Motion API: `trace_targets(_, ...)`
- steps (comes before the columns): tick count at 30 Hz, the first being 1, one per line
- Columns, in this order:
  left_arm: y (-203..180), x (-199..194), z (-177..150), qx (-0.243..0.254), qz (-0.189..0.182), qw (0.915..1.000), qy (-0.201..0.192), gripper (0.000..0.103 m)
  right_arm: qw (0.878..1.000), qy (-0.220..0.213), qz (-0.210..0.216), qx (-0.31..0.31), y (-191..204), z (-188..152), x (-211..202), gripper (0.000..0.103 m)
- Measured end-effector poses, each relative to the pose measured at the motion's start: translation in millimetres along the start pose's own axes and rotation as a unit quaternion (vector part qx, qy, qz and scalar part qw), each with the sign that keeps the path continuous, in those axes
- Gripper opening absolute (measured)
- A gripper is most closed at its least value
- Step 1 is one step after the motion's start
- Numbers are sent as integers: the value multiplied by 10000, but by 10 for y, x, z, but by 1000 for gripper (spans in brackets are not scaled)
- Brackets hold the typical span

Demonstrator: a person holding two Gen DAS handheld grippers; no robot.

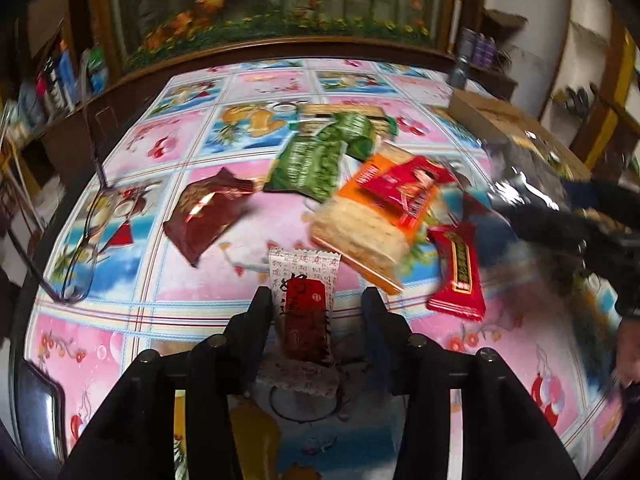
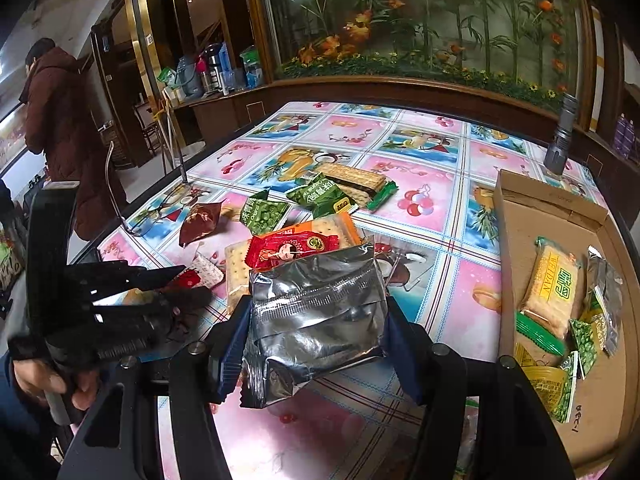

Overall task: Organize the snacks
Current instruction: 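Lift the silver foil bag with the right tool while the left tool holds the red packet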

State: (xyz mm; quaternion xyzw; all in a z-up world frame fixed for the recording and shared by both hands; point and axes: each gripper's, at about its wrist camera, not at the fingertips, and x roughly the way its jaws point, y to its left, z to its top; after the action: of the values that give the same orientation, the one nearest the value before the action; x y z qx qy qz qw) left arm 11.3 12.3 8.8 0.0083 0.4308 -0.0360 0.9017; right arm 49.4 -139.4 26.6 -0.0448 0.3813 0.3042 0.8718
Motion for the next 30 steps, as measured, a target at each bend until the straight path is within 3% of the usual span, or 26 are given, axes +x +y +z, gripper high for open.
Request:
trace_targets(2,32,-19,-2,-73,-21,10000,-33,23,10000,-24,-15,1,-7,0,-10,67)
trace_targets(4,95,-30,-5,-226,-103,9997,-56,20,10000,-30,-25,34,-21,3,-12,67)
trace_targets(10,199,-88,6,-493,19,9985,-244,19,9998,-139,12,109,-48,17,-67,67)
trace_targets(18,421,-241,39,-969,564,9913,-696,19,9996,-176,-2,202,-85,29,-80,67)
trace_targets(30,403,-294,58,-840,746,9898,-873,19,9995,-186,-49,250,-93,26,-82,67)
